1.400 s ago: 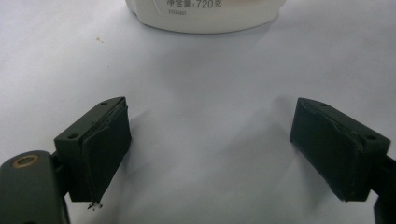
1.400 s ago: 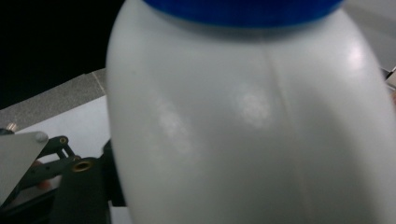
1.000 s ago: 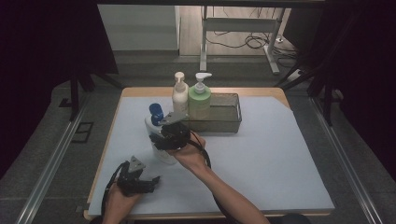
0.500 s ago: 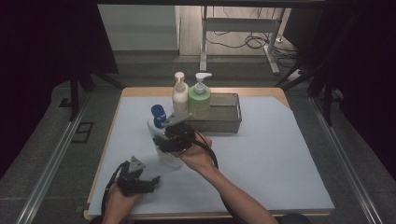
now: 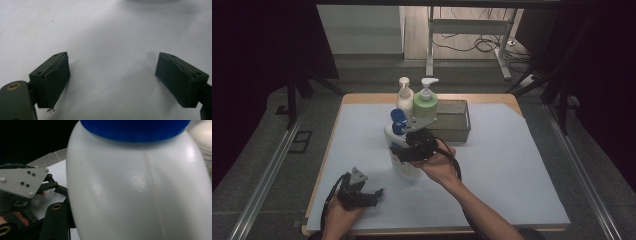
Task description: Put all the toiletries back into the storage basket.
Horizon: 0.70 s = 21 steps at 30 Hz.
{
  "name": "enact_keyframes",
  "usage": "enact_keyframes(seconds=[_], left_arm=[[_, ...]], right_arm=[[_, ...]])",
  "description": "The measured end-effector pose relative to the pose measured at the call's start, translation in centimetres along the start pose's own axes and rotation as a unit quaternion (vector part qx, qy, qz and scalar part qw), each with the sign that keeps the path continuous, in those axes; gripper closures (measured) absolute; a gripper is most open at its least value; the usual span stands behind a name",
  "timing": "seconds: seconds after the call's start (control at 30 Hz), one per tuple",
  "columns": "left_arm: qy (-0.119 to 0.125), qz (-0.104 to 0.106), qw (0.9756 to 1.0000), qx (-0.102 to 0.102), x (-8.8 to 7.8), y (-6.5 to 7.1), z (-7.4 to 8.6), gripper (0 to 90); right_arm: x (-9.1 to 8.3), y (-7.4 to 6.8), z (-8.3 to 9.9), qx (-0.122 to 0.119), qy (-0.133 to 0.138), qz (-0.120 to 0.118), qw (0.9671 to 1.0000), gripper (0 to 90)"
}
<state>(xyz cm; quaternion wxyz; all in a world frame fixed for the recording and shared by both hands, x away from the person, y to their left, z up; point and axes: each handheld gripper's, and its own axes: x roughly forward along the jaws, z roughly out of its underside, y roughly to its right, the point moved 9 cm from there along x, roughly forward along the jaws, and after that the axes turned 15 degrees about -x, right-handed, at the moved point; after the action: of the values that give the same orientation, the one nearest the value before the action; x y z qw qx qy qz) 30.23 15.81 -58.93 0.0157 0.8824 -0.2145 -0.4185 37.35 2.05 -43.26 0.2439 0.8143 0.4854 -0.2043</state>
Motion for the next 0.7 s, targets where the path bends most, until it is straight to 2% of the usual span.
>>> enact_keyframes(seconds=[0.4,0.7], left_arm=[[0.000,0.000,1.0000,0.000,0.0,0.0,0.0,12.2],[-0.001,0.000,1.0000,0.000,0.0,0.0,0.0,12.3]], right_arm=[[-3.4,2.3,1.3,0.014,-0.002,0.019,0.9997,39.6],[-5.7,4.3,2.8,0.028,-0.012,0.043,0.9986,39.7]])
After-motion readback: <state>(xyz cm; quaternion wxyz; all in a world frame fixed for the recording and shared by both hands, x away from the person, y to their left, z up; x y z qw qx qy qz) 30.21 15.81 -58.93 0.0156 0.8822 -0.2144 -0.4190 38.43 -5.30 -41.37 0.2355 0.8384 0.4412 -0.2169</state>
